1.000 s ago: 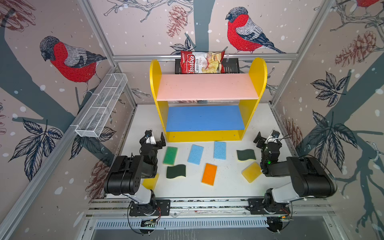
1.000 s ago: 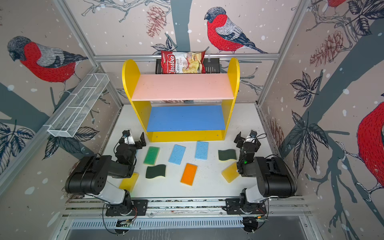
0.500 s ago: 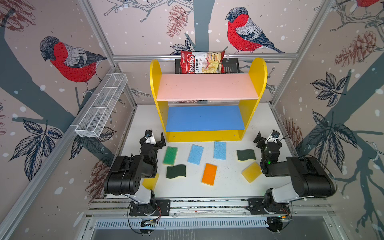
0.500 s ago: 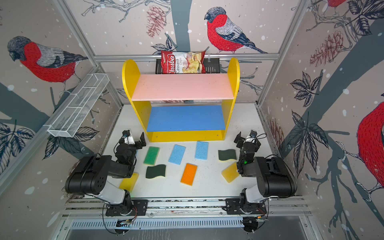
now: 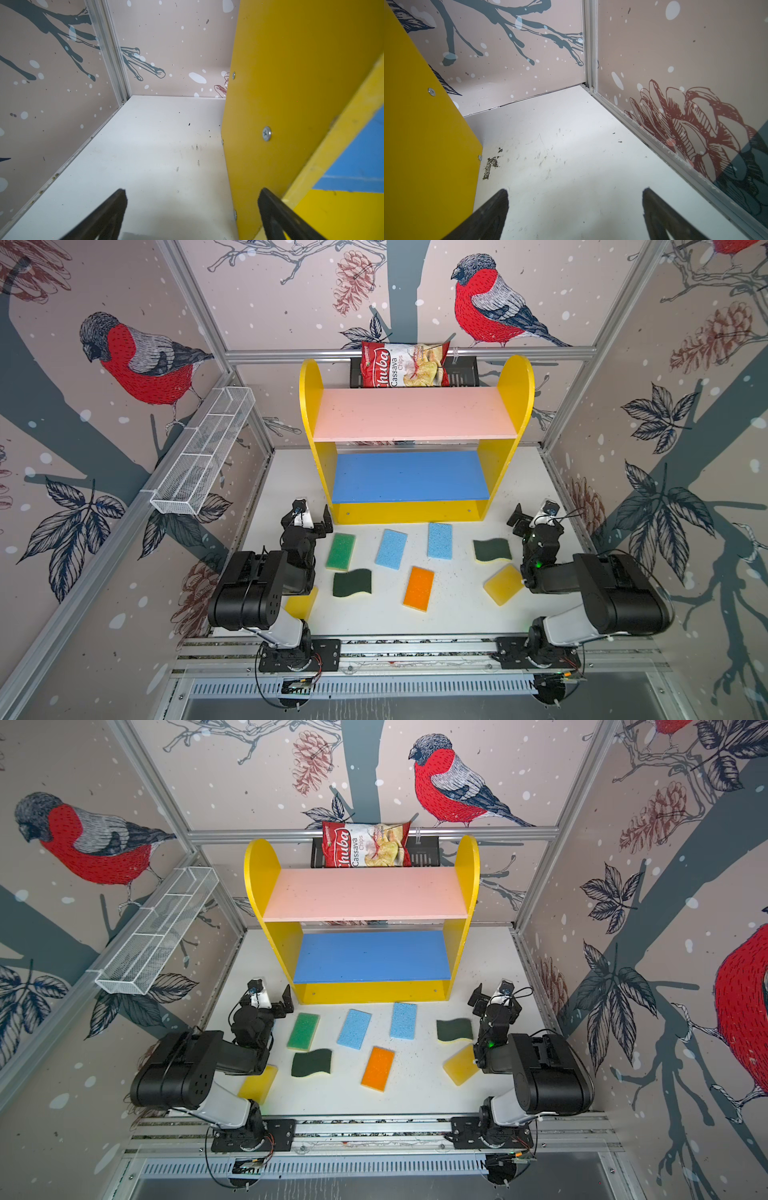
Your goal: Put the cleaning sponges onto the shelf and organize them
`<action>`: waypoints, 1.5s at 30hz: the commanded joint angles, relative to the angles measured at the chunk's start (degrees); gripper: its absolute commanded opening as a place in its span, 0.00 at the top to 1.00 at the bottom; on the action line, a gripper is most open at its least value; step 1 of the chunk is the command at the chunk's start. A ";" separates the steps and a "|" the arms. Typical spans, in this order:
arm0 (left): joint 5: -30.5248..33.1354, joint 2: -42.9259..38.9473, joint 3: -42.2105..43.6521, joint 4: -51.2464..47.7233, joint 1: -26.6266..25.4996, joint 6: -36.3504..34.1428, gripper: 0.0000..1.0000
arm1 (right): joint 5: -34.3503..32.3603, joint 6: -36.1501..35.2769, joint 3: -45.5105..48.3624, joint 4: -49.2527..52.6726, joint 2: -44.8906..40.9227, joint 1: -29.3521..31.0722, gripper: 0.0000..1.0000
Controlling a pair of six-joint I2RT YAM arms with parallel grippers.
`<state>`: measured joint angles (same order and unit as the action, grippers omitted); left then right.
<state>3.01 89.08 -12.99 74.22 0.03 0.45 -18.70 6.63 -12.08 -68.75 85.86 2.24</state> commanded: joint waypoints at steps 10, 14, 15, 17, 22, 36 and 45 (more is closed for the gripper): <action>-0.72 0.04 -0.25 0.47 -0.03 -0.49 0.01 | -0.73 0.74 -0.13 -1.92 -0.19 0.06 0.00; -0.66 -0.04 -0.19 0.60 -0.03 -0.54 0.01 | -0.73 0.72 -0.05 -2.00 -0.30 0.05 0.00; -0.70 -0.09 -0.16 0.59 -0.03 -0.54 0.02 | -0.73 0.75 -0.01 -1.95 -0.19 0.04 0.00; -0.72 -0.04 -0.19 0.62 -0.03 -0.54 0.01 | -0.73 0.75 0.03 -2.09 -0.24 0.04 0.00; 1.49 -2.95 -0.02 -1.10 -0.03 0.26 0.02 | -2.77 1.80 -1.26 1.92 -2.03 0.16 0.00; 8.20 -17.01 -9.33 -31.82 -0.03 6.88 0.03 | -4.98 -0.03 -2.15 2.25 -1.67 2.12 0.00; 10.22 -18.69 -8.93 -34.33 -0.09 9.49 0.02 | -4.14 2.53 -8.02 18.12 -9.13 -0.38 0.00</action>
<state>11.20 70.35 -21.15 43.07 -0.03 7.62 -23.03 8.10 -19.79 -55.37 78.02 1.78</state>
